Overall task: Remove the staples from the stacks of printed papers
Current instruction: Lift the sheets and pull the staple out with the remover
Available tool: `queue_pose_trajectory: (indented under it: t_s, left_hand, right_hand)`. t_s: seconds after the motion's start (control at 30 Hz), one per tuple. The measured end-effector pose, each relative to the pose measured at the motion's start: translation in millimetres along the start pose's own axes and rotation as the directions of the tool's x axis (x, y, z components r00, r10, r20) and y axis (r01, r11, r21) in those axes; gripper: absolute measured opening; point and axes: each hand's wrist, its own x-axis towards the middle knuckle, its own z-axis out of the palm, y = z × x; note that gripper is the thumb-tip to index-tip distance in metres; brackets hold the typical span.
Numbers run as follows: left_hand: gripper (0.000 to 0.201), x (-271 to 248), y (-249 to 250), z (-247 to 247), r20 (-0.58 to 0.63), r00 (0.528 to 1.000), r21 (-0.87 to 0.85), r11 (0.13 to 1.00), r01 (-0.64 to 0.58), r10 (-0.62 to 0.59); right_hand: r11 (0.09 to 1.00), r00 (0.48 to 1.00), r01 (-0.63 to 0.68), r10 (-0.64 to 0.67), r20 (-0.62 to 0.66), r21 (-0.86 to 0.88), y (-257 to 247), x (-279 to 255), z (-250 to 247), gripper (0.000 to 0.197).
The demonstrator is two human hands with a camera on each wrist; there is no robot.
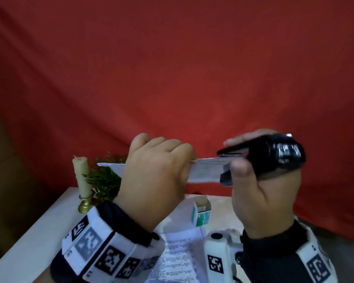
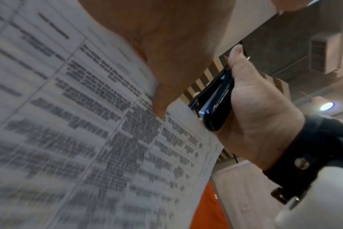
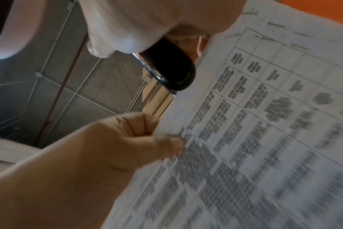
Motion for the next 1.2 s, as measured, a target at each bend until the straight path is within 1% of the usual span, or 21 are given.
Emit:
queue_pose_trajectory:
  t_s: [0.03,0.1,0.17,0.23,0.3,0.37,0.4,0.5,0.57,0.67,0.77,0.8,0.87,0.93,0.97,1.03,1.07,1.1,1.13,1.17,1.2]
  left_hand:
    - [0.004,1,-1,2,0.083,0.996,-0.017,1.0,0.023,-0.022]
    - [0.006,3,0,8,0.265,0.963,-0.048,0.997,0.056,-0.041]
    - [0.01,1,0,15,0.471,0.881,-0.11,0.988,0.112,-0.047]
    - [0.006,-4,-1,25,0.621,0.783,-0.203,0.96,0.194,-0.027]
    - [0.005,-13,-2,35,0.722,0.691,-0.259,0.934,0.246,0.018]
    - [0.007,-23,-3,49,0.796,0.603,-0.264,0.925,0.274,0.048]
    - [0.007,-27,-3,56,0.821,0.568,-0.255,0.925,0.282,0.053]
    - [0.011,-39,0,75,0.866,0.498,-0.21,0.939,0.274,0.049]
    - [0.015,-47,3,88,0.874,0.486,-0.16,0.959,0.233,0.027]
    - [0.023,-57,8,104,0.87,0.493,-0.057,0.991,0.121,-0.01]
    - [0.026,-66,11,117,0.9,0.433,0.013,0.996,0.092,-0.051]
    - [0.025,-69,11,121,0.899,0.433,0.03,0.996,0.081,-0.063]
    - [0.025,-74,13,127,0.893,0.443,0.054,0.997,0.063,-0.076]
    - [0.031,-77,13,130,0.894,0.441,0.056,0.996,0.065,-0.079]
    - [0.033,-78,14,131,0.896,0.438,0.053,0.996,0.069,-0.078]
    - [0.035,-78,15,133,0.892,0.447,0.045,0.996,0.079,-0.076]
    - [0.035,-78,15,132,0.889,0.452,0.039,0.995,0.09,-0.076]
    - [0.034,-78,16,133,0.888,0.453,0.035,0.994,0.103,-0.078]
    - [0.034,-79,16,134,0.887,0.454,0.032,0.993,0.113,-0.08]
    - [0.033,-79,16,135,0.887,0.454,0.031,0.993,0.116,-0.081]
    - [0.034,-80,16,136,0.887,0.455,0.033,0.993,0.112,-0.081]
  right_hand:
    - [0.999,0.999,-0.054,0.054,0.002,-0.007,0,3,-1,0.061]
    - [0.984,0.987,-0.163,0.163,-0.003,-0.071,9,7,-6,0.062]
    - [0.945,0.956,-0.285,0.292,0.023,-0.162,18,9,-13,0.053]
    - [0.881,0.901,-0.404,0.43,0.06,-0.246,30,8,-23,0.044]
    - [0.793,0.828,-0.48,0.551,0.105,-0.374,48,6,-33,0.036]
    - [0.665,0.725,-0.538,0.678,0.118,-0.518,70,0,-42,0.036]
    - [0.6,0.668,-0.558,0.735,0.119,-0.573,81,-5,-46,0.038]
    - [0.436,0.497,-0.574,0.858,0.128,-0.693,114,-30,-58,0.042]
    - [0.351,0.388,-0.601,0.914,0.122,-0.719,133,-51,-65,0.037]
    - [0.242,0.274,-0.634,0.958,0.079,-0.735,153,-80,-72,0.028]
    - [0.137,0.144,-0.655,0.988,0.055,-0.743,170,-107,-77,0.026]
    - [0.103,0.105,-0.655,0.993,0.044,-0.749,175,-114,-78,0.026]
    - [0.055,0.06,-0.672,0.998,0.019,-0.739,181,-129,-81,0.023]
    - [0.059,0.046,-0.66,0.998,0.038,-0.749,183,-138,-83,0.016]
    - [0.065,0.041,-0.696,0.998,0.051,-0.715,185,-142,-84,0.019]
    - [0.036,-0.017,-0.81,0.996,0.086,-0.585,186,-148,-84,0.016]
    - [0.028,-0.026,-0.841,0.996,0.091,-0.54,187,-153,-82,0.018]
    - [-0.011,-0.052,-0.858,0.996,0.066,-0.514,191,-157,-82,0.027]
    - [-0.077,-0.099,-0.882,0.995,0.022,-0.464,191,-161,-79,0.037]
    - [-0.122,-0.14,-0.919,0.99,0.02,-0.375,194,-164,-78,0.041]
    - [-0.135,-0.156,-0.911,0.987,0.023,-0.389,196,-167,-76,0.038]
